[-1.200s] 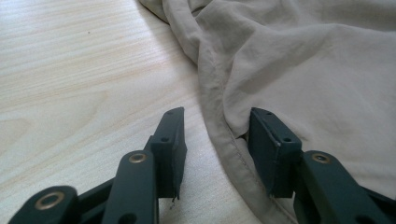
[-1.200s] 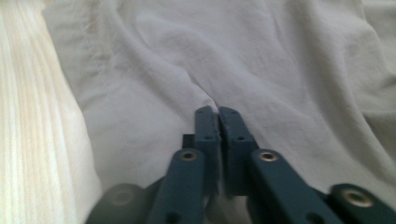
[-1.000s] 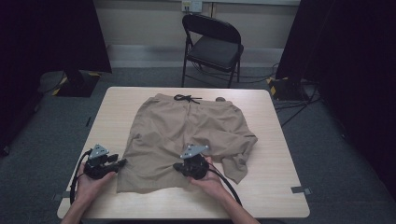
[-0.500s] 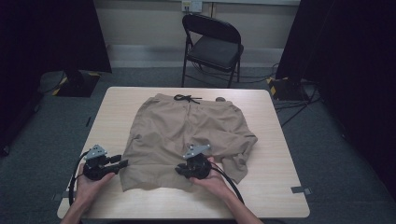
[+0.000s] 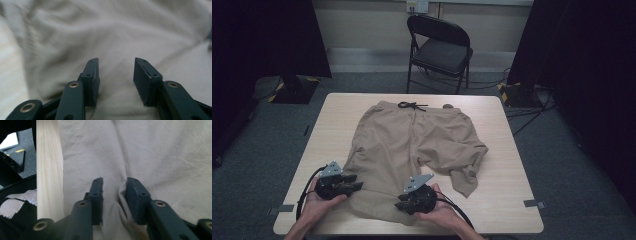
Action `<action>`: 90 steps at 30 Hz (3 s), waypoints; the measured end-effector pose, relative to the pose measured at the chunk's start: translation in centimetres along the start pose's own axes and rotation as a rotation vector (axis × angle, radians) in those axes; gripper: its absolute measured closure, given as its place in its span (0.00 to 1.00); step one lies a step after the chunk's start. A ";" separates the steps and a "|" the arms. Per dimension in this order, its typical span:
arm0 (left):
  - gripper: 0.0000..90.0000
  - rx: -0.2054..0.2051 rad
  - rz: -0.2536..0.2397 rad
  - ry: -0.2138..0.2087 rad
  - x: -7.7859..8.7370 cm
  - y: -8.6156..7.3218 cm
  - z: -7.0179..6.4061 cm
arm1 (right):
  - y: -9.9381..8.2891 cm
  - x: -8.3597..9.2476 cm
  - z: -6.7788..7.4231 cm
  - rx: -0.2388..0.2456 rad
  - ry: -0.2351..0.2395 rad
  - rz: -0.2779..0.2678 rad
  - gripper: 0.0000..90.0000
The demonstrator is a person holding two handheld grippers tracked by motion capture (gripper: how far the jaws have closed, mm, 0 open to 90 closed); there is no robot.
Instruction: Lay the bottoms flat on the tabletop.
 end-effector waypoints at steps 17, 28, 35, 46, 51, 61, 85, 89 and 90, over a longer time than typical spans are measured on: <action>0.46 -0.025 0.024 -0.006 2.0 -2.1 -2.4 | -0.4 0.4 -3.9 -0.082 -0.227 -0.019 0.43; 0.40 0.071 0.008 -0.043 1.5 -0.3 -1.7 | -1.4 1.2 -1.0 -0.020 -0.212 0.006 0.41; 0.45 0.062 -0.048 -0.003 0.0 3.9 0.5 | -0.9 1.9 -1.3 -0.086 -0.112 0.050 0.39; 0.45 0.081 0.018 0.021 -1.6 1.9 1.5 | -3.9 8.9 -7.4 -0.272 -0.269 -0.046 0.50; 0.46 0.060 0.009 0.041 -1.6 1.8 1.6 | -6.0 10.2 -10.1 -0.330 -0.375 -0.044 0.43; 0.45 0.013 0.000 0.053 -1.6 1.6 1.5 | -6.3 10.5 -13.8 -0.334 -0.497 -0.047 0.41; 0.44 0.012 -0.012 0.056 -1.6 1.4 1.4 | -3.8 10.8 -10.4 -0.253 -0.335 -0.140 0.92; 0.44 0.008 -0.005 0.057 -1.6 1.4 1.4 | -1.5 12.5 -10.1 -0.253 -0.315 -0.240 0.93; 0.44 0.009 -0.006 0.055 -1.6 1.4 1.4 | -1.0 12.8 -10.2 -0.251 -0.313 -0.261 0.93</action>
Point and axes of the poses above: each handheld gripper's, and its own axes: x roughly backward along the jaws, y roughly out of its top, z roughly to its left, the point moved 4 cm from there along -x, roughly forward along the jaws, and after that the axes turned 5 degrees about -y, right-handed, at the moved point
